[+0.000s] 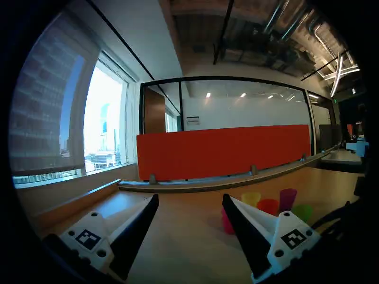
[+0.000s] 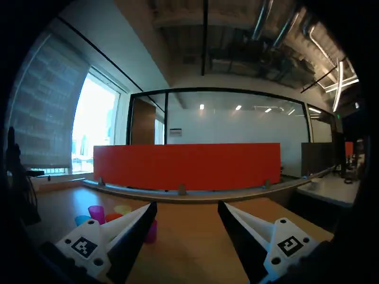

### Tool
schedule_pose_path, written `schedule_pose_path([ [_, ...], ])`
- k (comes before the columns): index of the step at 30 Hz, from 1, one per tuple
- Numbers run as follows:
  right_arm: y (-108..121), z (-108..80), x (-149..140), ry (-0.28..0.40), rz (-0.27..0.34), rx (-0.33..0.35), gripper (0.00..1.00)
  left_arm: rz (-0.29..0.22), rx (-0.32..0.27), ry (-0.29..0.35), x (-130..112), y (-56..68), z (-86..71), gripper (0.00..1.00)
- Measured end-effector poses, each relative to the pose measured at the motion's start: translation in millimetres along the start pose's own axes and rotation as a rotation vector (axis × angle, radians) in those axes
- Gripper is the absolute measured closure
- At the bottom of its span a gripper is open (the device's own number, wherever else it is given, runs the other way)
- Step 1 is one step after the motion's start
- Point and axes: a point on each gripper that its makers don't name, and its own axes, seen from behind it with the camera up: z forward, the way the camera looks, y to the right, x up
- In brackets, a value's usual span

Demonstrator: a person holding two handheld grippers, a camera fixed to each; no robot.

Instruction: Pour water

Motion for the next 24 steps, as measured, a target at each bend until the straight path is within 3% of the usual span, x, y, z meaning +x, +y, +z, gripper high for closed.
schedule_pose_path([
  [8, 2, -2.3, 5, -0.005, 0.009, -0.021, 0.01, -0.013, -0.003, 0.037, -14, -3.9, 5.3, 0.0],
  [17, 0, -1.9, -4, -0.028, 0.031, -0.029, 0.01, -0.033, 0.028, 0.006, -51, -21.1, 13.7, 0.0],
  [24, -3, 2.5, -6, -0.037, 0.013, -0.024, 0.01, -0.026, 0.026, -0.013, -63, -23.8, 18.8, 0.0],
])
